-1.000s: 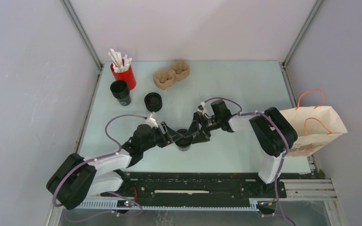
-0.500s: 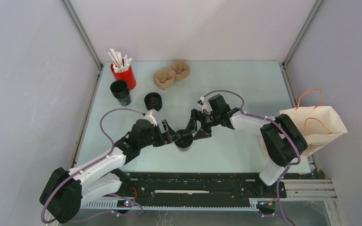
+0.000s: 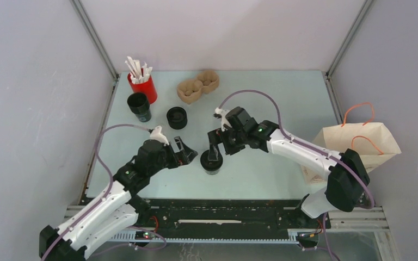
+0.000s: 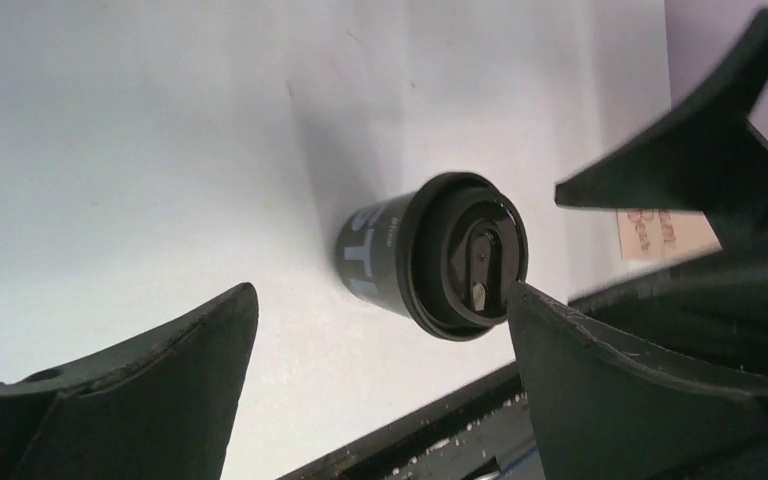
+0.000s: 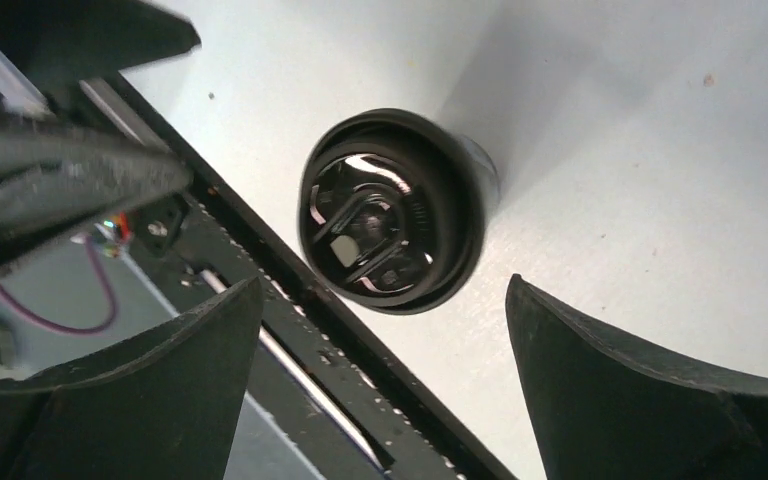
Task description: Pack the takeout coffee
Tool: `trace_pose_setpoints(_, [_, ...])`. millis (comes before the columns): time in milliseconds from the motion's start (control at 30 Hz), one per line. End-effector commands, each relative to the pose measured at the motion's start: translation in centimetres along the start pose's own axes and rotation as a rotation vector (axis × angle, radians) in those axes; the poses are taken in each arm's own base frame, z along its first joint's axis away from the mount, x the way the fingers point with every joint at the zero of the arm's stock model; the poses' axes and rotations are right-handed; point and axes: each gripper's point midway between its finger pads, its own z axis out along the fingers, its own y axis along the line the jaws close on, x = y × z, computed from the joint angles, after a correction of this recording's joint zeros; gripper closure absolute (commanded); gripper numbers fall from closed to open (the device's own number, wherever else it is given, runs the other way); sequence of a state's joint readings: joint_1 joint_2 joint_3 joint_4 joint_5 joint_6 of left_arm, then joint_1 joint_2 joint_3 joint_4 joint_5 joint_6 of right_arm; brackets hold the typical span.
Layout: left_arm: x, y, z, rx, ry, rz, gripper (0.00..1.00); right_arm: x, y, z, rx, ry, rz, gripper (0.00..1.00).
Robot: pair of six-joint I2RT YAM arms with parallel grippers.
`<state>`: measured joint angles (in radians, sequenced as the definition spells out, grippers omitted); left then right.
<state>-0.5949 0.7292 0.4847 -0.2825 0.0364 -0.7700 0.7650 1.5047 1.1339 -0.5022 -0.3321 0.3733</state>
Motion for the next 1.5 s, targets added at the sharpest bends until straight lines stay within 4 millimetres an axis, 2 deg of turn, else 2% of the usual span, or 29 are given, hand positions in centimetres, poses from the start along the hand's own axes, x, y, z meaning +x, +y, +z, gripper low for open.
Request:
trace_pose_setpoints(0, [-0.8, 3.7, -1.4, -0.151, -0.109, -0.034, 0.01, -0.3, -1.0, -1.2, 0.234, -0.017, -0.256, 0.01])
trace_pose_setpoints(200, [0.0, 4.8, -2.0, -0.162, -0.125, -0.056, 0.01, -0.8, 1.0, 0.4, 0.326, 0.008, -0.407, 0.01])
trace_pose_setpoints(300, [0.6, 5.2, -2.0, -0.169, -0.111, -0.054, 0.01, -0.6, 1.2, 1.2, 0.379, 0.041, -0.452, 0.01])
trace_pose_setpoints(467, [1.0, 5.6, -1.9, -0.164, -0.110, -0.063, 0.01, -0.2, 2.5, 2.4, 0.350, 0.062, -0.469, 0.01])
trace_pose_setpoints(667, [1.0, 5.5, -2.0, -0.160, -0.109, -0.058, 0.01, 0.2, 1.7, 3.3, 0.376, 0.087, -0.455, 0.06])
trace_pose_setpoints(833, [1.2, 5.8, -2.0, -0.164, -0.109, -0.055, 0.01, 0.4, 1.5, 3.5, 0.367, 0.102, -0.436, 0.17])
trace_pose_setpoints(1000, [1.3, 5.7, -2.1, -0.162, -0.108, -0.055, 0.01, -0.1, 1.5, 3.1, 0.360, 0.085, -0.417, 0.24])
trace_pose_setpoints(1233, [1.3, 5.8, -2.1, -0.163, -0.105, -0.053, 0.01, -1.5, 1.5, 1.3, 0.339, 0.036, -0.365, 0.26])
trace_pose_setpoints(1467, [1.4, 5.7, -2.0, -0.159, -0.101, -0.052, 0.01, -2.7, -0.7, -0.2, 0.387, 0.001, -0.291, 0.28])
